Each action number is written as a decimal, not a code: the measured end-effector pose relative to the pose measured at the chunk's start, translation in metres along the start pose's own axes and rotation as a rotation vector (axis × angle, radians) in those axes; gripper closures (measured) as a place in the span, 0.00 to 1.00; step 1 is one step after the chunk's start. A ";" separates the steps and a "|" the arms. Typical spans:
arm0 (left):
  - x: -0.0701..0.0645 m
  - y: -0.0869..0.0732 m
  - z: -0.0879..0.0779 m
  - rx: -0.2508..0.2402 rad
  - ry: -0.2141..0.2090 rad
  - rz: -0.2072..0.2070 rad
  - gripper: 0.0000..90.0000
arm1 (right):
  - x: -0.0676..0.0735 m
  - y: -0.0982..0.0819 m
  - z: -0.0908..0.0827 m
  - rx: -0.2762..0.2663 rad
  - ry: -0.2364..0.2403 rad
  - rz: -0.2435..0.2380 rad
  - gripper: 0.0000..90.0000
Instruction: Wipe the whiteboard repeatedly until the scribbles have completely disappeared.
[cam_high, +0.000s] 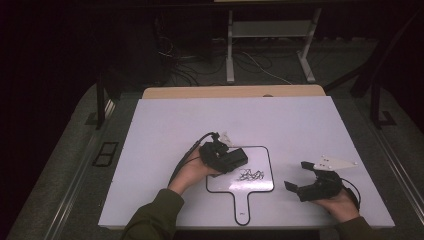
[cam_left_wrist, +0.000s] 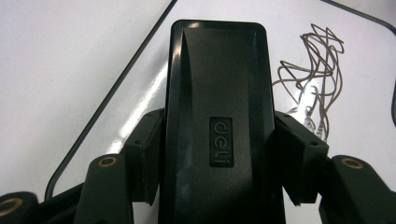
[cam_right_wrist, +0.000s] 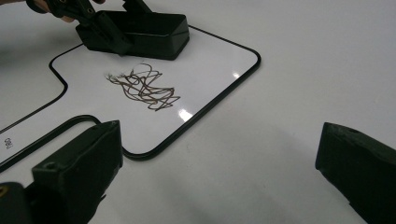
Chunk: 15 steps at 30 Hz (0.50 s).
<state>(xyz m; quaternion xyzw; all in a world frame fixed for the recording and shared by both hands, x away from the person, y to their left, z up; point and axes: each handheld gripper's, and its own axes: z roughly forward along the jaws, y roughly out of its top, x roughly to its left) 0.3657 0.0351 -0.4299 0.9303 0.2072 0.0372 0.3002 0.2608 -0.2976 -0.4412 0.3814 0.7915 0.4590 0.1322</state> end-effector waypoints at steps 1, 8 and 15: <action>-0.003 0.000 0.000 0.008 -0.008 0.003 0.43 | 0.000 0.000 0.000 -0.001 0.000 0.000 0.00; -0.040 0.002 0.000 0.049 -0.069 0.108 0.43 | 0.001 0.000 0.000 0.001 0.002 0.000 0.00; -0.025 0.009 0.006 0.037 -0.066 0.082 0.43 | 0.001 0.000 0.000 0.002 0.000 -0.003 0.00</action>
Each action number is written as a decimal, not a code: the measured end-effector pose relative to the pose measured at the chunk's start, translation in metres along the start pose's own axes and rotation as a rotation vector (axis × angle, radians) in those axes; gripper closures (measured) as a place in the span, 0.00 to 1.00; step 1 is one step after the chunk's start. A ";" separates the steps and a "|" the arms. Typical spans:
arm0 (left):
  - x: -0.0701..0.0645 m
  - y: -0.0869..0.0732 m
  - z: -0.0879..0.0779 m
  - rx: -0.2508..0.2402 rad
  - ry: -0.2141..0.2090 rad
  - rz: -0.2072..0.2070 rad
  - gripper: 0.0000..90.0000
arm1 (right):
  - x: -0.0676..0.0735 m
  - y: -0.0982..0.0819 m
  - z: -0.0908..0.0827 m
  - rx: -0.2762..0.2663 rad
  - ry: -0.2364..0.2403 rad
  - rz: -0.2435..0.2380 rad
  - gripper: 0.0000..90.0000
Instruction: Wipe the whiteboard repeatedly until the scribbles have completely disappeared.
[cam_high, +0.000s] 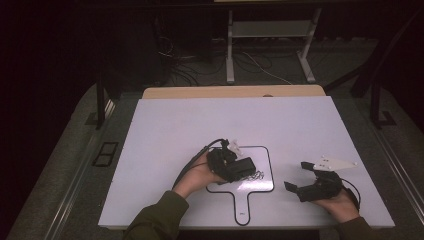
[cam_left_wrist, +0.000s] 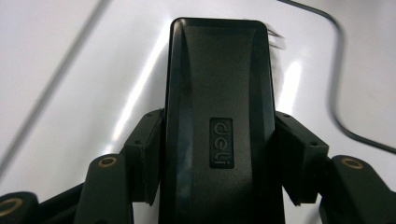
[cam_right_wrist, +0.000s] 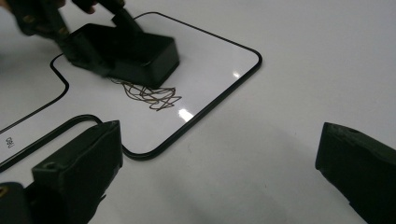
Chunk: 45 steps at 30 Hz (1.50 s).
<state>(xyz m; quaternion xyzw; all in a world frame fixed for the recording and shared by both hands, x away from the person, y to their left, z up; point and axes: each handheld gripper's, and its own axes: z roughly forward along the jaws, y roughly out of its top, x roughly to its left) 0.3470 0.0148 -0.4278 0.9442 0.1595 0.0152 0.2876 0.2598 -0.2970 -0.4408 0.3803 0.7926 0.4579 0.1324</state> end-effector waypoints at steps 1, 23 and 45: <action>0.006 0.001 0.001 -0.006 0.013 -0.010 0.43 | 0.000 0.000 0.000 0.000 0.000 0.000 0.00; 0.004 0.007 0.006 -0.011 -0.006 -0.008 0.43 | 0.000 0.000 0.000 -0.001 -0.001 0.001 0.00; 0.003 0.020 0.014 -0.009 -0.023 0.010 0.43 | 0.001 0.000 -0.001 -0.004 0.000 0.000 0.00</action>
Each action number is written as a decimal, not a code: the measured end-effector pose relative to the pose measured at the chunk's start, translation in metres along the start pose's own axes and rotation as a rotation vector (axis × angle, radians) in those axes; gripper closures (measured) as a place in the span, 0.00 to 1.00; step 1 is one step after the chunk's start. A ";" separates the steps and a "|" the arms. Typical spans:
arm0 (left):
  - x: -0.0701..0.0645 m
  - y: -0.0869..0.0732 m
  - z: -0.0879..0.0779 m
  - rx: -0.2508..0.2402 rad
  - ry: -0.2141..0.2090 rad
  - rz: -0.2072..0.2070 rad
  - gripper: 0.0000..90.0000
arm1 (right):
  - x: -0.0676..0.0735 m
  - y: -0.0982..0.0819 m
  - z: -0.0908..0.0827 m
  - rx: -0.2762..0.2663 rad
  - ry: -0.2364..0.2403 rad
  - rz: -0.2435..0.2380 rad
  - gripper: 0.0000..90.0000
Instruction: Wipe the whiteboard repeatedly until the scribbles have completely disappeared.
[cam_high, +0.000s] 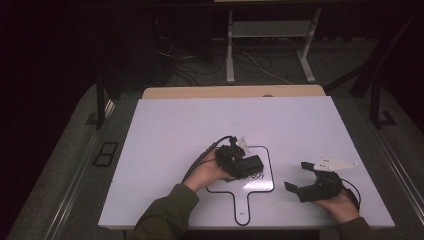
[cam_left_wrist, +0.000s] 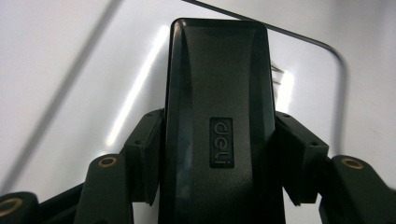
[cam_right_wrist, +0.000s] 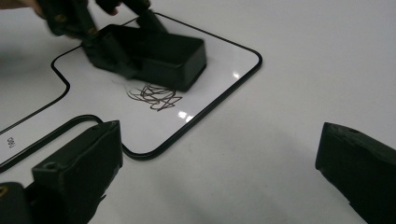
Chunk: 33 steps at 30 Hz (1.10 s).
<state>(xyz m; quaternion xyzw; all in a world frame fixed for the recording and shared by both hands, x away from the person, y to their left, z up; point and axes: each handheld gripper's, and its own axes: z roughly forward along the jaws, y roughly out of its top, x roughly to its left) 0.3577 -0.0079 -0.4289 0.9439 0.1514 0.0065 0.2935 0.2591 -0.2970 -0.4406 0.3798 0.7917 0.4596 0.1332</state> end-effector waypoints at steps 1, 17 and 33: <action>0.005 0.002 0.001 -0.005 0.007 -0.015 0.43 | 0.000 0.000 0.000 0.001 -0.001 0.002 0.00; -0.025 0.003 0.004 0.007 -0.032 0.045 0.43 | 0.001 0.000 0.001 0.003 0.000 -0.002 0.00; -0.035 0.000 0.003 0.019 -0.028 0.069 0.43 | 0.000 0.000 0.000 0.003 0.002 -0.002 0.00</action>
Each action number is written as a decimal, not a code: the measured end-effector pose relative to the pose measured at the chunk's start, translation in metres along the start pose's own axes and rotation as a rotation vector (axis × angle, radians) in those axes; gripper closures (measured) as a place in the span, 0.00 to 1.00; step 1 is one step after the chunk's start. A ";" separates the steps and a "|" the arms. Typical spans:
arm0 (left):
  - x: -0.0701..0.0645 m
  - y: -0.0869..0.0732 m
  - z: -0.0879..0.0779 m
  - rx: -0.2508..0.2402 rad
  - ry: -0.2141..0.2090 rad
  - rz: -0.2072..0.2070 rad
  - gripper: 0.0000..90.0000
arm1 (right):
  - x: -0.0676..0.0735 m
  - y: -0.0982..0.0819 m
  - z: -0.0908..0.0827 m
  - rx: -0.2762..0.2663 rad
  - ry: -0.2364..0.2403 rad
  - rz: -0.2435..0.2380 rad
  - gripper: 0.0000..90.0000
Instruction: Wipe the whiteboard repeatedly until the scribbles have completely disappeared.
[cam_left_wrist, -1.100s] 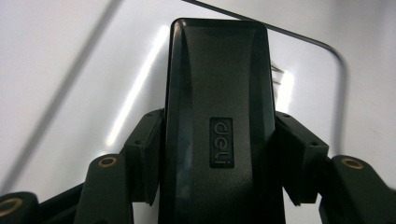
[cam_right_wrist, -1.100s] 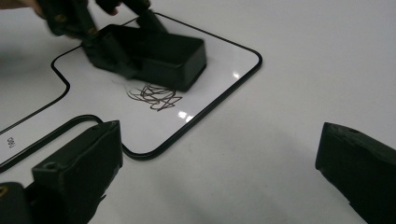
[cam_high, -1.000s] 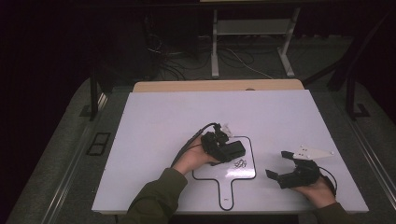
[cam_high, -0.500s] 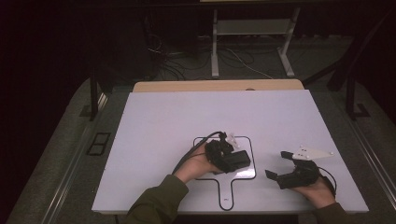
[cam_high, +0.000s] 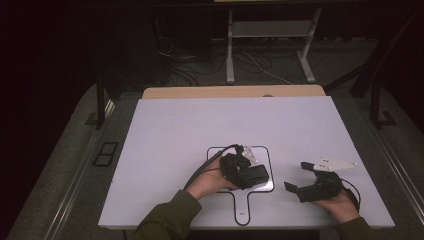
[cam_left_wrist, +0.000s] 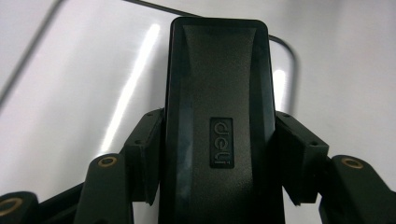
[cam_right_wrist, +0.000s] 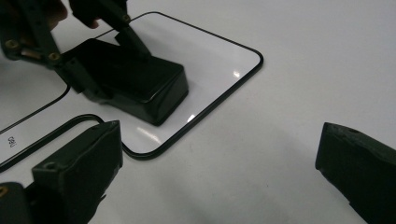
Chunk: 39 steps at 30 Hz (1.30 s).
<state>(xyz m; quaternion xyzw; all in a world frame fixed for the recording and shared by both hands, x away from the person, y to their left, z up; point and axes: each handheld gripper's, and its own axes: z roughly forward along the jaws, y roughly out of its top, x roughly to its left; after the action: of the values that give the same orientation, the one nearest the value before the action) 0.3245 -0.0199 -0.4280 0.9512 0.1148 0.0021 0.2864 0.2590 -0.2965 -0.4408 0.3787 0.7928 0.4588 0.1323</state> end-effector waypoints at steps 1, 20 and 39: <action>0.000 -0.001 0.000 -0.009 -0.002 -0.005 0.43 | 0.000 0.000 0.000 0.001 -0.002 -0.001 0.00; -0.001 0.002 0.002 -0.009 -0.012 -0.009 0.43 | 0.000 0.000 0.000 -0.001 0.000 0.000 0.00; 0.027 0.033 0.020 0.004 0.025 0.000 0.43 | -0.002 0.000 -0.003 -0.013 -0.001 0.006 0.00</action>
<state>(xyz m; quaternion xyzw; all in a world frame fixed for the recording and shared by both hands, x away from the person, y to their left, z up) 0.3594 -0.0514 -0.4280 0.9517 0.1185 0.0137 0.2829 0.2590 -0.2997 -0.4396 0.3807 0.7885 0.4641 0.1338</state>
